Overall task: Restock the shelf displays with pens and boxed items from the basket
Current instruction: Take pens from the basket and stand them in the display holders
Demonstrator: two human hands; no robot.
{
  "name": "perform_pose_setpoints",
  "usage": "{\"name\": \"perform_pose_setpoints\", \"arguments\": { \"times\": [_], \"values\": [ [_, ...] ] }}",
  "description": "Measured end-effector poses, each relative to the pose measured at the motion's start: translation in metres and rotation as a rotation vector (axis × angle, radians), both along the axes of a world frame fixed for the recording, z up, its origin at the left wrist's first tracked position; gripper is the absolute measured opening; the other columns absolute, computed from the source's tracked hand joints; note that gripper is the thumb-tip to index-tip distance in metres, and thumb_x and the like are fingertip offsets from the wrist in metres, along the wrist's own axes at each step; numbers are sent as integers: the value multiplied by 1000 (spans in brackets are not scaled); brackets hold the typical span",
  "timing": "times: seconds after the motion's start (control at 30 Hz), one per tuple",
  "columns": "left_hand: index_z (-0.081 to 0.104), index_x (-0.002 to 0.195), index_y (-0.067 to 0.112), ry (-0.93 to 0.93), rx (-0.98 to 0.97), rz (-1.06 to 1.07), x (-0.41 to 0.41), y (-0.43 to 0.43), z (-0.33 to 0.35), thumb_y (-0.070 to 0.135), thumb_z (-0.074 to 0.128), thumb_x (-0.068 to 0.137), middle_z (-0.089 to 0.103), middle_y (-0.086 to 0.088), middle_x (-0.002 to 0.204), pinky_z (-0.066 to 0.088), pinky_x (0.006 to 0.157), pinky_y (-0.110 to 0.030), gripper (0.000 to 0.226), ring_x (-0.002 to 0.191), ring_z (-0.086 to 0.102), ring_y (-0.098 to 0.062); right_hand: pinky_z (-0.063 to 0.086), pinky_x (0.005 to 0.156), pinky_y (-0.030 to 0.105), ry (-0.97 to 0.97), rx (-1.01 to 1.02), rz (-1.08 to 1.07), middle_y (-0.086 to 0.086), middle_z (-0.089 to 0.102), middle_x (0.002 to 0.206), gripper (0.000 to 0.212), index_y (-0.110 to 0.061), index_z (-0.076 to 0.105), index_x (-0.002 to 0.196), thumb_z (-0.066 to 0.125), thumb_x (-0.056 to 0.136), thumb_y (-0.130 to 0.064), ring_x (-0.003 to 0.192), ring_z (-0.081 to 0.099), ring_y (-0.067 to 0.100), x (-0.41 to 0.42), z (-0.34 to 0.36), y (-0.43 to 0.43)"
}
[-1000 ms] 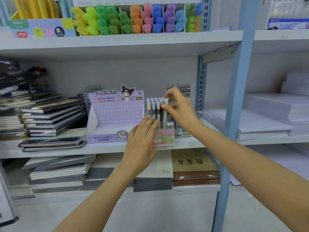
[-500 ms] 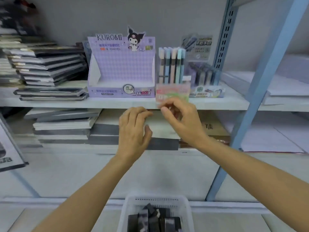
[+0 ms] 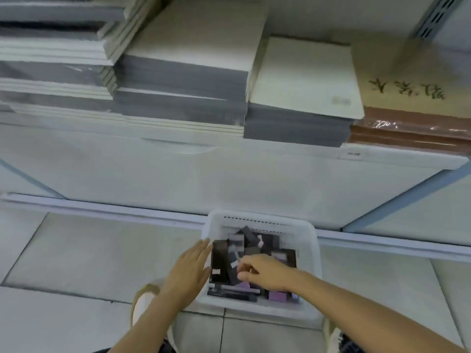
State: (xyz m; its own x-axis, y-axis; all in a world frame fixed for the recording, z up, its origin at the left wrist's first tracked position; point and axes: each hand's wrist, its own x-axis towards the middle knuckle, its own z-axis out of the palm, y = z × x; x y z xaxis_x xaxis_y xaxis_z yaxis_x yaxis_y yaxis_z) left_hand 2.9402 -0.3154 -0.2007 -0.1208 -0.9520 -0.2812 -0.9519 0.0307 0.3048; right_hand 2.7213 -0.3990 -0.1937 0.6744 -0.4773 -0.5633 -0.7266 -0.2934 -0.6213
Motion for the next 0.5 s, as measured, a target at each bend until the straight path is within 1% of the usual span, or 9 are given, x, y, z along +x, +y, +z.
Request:
{"name": "perform_pose_setpoints", "arguments": {
  "times": [0.07,0.1,0.17,0.2,0.3,0.37,0.43,0.47,0.5],
  "values": [
    [1,154,20,-1,15,-37,5,9,-10,33,29,105,-20,4,157,-3,118,-22,57,149,-9,-13,43,72,29,78,40,29,2,59,105,32,-16,57,112,47,98,-43,90,56,18,-2,-23,13],
    [3,154,20,19,6,-30,6,11,-13,32,31,105,-20,5,155,-4,117,-22,57,149,-10,-13,44,78,33,110,44,41,5,57,110,34,-15,56,114,46,98,-43,94,56,21,-3,-31,18],
    [8,153,19,50,-29,-6,4,12,-14,30,34,105,-13,7,157,-3,117,-22,56,147,-11,-11,44,85,35,149,41,42,8,53,115,35,-13,56,117,46,99,-42,100,54,23,-2,-41,26],
    [12,153,18,57,-51,2,2,11,-14,29,37,104,-7,6,158,0,117,-24,56,147,-8,-12,44,84,35,157,46,33,8,53,115,34,-12,56,117,47,99,-40,99,53,22,-1,-44,27],
    [32,150,12,75,-98,31,-5,9,-12,23,45,102,14,-2,160,13,118,-33,51,149,10,-20,41,74,29,143,98,-5,7,58,107,28,-11,59,113,53,98,-34,88,53,16,2,-46,24],
    [37,148,12,45,-74,30,-9,8,-10,24,44,102,18,-4,161,16,119,-35,48,149,12,-21,40,72,21,94,117,-42,1,61,104,22,-13,63,110,58,96,-30,85,53,10,0,-45,22],
    [51,139,9,20,-115,31,-12,4,-5,19,55,97,36,-12,154,27,116,-41,43,144,30,-28,37,67,12,27,109,-77,-10,61,93,17,-16,67,104,60,95,-28,75,52,0,-4,-38,16],
    [57,132,7,29,-163,16,-15,1,-3,17,61,93,45,-15,147,34,112,-43,40,138,41,-31,35,65,9,-1,94,-98,-15,60,86,16,-18,69,102,60,94,-28,70,51,-5,-7,-33,10],
    [59,130,7,48,-202,-10,-19,-3,-1,18,64,91,50,-14,142,37,109,-43,40,133,46,-31,35,63,9,-21,78,-116,-18,59,81,14,-19,70,100,62,93,-28,67,51,-6,-10,-26,3]
  ]
}}
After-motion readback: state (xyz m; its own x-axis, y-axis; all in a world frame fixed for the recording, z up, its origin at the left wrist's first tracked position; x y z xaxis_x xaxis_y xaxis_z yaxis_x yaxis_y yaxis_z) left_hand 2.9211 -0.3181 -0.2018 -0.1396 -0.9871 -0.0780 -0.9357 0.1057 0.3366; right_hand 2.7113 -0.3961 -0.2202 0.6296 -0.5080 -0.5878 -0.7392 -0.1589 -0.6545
